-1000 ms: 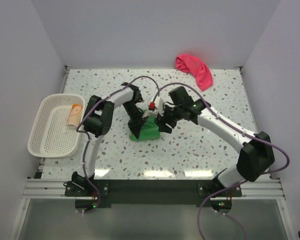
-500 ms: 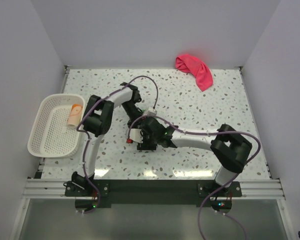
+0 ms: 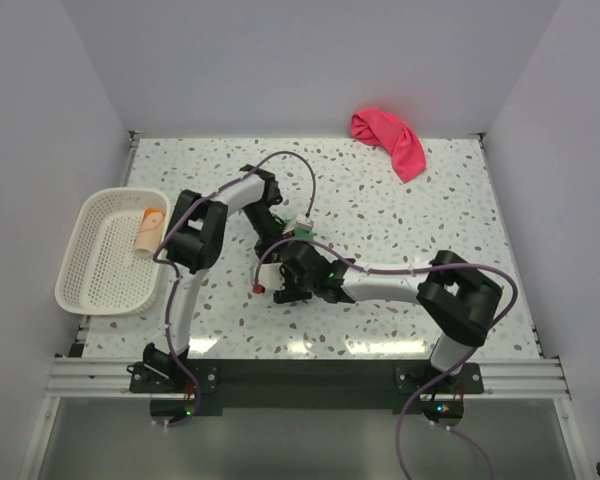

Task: Roll the towels
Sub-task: Roll the towel

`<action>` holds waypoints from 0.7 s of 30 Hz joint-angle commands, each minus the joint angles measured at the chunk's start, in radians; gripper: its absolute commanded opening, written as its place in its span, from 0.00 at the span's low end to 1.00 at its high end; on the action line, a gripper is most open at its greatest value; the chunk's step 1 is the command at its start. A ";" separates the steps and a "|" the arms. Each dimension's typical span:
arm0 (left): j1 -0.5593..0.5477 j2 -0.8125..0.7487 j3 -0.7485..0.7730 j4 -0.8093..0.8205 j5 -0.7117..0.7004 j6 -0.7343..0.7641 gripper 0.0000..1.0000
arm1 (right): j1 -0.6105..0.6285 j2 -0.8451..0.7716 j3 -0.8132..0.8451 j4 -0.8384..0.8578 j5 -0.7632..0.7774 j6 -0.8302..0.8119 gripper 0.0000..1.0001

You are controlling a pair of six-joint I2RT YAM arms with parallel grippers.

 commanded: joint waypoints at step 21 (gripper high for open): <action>0.048 -0.017 -0.121 0.210 -0.194 0.088 0.65 | -0.114 0.122 0.112 -0.172 -0.244 -0.030 0.00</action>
